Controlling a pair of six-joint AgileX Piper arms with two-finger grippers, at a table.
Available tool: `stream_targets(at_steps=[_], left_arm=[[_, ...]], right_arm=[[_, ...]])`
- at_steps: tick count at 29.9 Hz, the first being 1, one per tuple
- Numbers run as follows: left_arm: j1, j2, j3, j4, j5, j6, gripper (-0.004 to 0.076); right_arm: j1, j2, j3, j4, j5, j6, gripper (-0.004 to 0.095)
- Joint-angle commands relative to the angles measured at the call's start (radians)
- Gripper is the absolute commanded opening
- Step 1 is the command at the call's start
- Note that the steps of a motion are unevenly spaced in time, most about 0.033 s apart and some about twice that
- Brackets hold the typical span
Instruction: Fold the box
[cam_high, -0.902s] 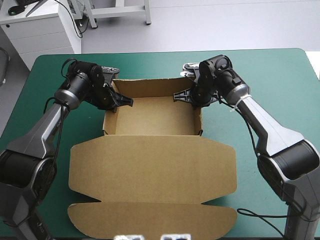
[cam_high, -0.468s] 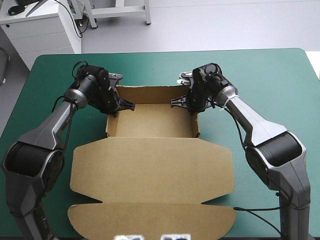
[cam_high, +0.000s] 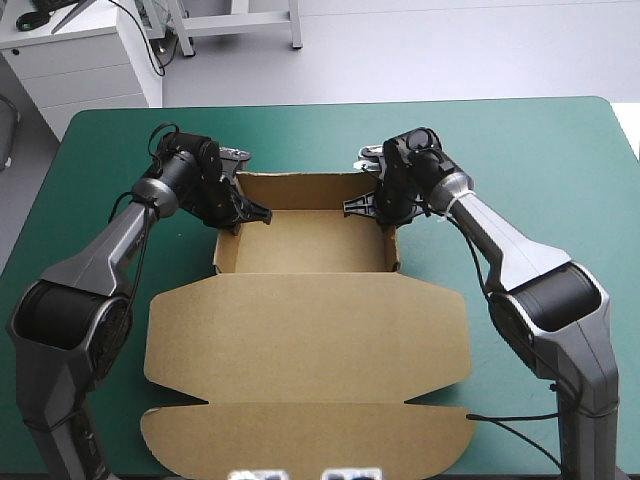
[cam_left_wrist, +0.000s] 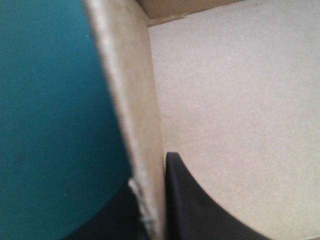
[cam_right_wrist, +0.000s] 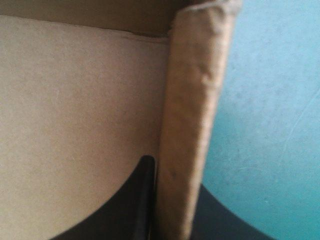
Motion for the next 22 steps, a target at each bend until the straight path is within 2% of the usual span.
stream_targets(at_steps=[1, 3, 5, 9, 12, 19, 22], left_arm=[[-0.017, -0.047, -0.028, -0.063, 0.009, 0.07, -0.0006], [-0.017, -0.047, -0.028, -0.063, -0.002, 0.07, -0.0006], [-0.017, -0.047, -0.028, -0.063, -0.006, 0.07, -0.0003], [-0.017, -0.047, -0.028, -0.063, 0.001, 0.07, 0.0055], [-0.017, -0.047, -0.028, -0.063, 0.004, 0.07, 0.0158], [-0.017, -0.047, -0.028, -0.063, 0.0, 0.07, 0.0505], [-0.017, -0.047, -0.028, -0.063, 0.0, 0.07, 0.0552]], right_arm=[[0.006, -0.061, -0.041, 0.012, -0.086, -0.023, 0.0229], [0.006, -0.061, -0.041, 0.01, -0.086, -0.023, 0.0325], [0.006, -0.061, -0.041, 0.01, -0.086, -0.023, 0.0372], [0.006, -0.061, -0.041, 0.006, -0.086, -0.023, 0.0403], [0.006, -0.061, -0.041, 0.006, -0.086, -0.023, 0.0434], [0.006, -0.061, -0.041, 0.0, -0.075, -0.032, 0.0506], [0.006, -0.061, -0.043, -0.006, -0.069, -0.034, 0.0506]])
